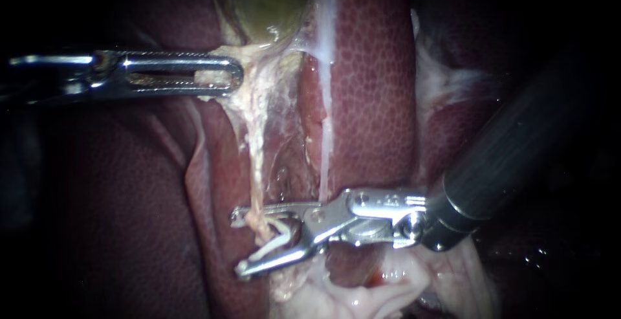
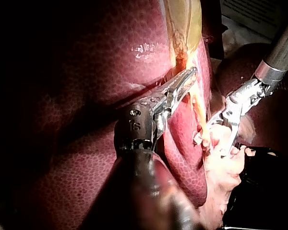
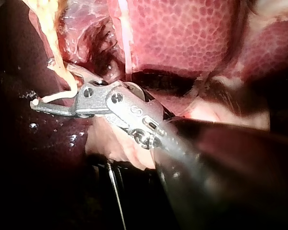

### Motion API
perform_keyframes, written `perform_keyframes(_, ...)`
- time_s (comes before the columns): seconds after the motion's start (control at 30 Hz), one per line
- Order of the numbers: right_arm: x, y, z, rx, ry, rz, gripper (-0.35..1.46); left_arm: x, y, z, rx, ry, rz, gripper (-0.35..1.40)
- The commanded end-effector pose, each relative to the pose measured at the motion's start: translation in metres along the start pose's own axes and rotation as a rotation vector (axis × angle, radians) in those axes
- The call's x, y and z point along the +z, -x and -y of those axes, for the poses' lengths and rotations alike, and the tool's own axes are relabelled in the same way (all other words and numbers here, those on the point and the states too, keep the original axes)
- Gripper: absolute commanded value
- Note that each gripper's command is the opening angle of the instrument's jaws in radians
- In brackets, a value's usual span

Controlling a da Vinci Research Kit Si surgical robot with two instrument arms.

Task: Clipping first clip left tube

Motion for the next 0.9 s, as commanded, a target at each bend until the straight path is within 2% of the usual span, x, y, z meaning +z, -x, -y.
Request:
perform_keyframes(0.03,-0.0001,0.0000,-0.0001,0.000,0.001,0.000,0.57,0.0000,0.0000,0.0000,0.000,0.000,0.000,-0.35)
perform_keyframes(0.1,-0.0002,0.0001,-0.0001,0.011,0.005,-0.002,0.51,0.0000,0.0000,0.0000,0.000,0.000,0.000,-0.35)
perform_keyframes(0.2,-0.0009,0.0001,0.0002,0.047,-0.057,0.005,-0.10,0.0000,0.0000,0.0000,0.000,0.000,0.000,-0.35)
perform_keyframes(0.23,-0.0009,0.0000,0.0002,0.045,-0.048,0.003,-0.35,0.0000,0.0000,0.0000,0.000,0.000,0.000,-0.35)
perform_keyframes(0.9,-0.0008,0.0002,-0.0005,0.047,-0.051,0.004,-0.35,0.0000,0.0000,0.0000,0.000,0.000,0.000,-0.35)
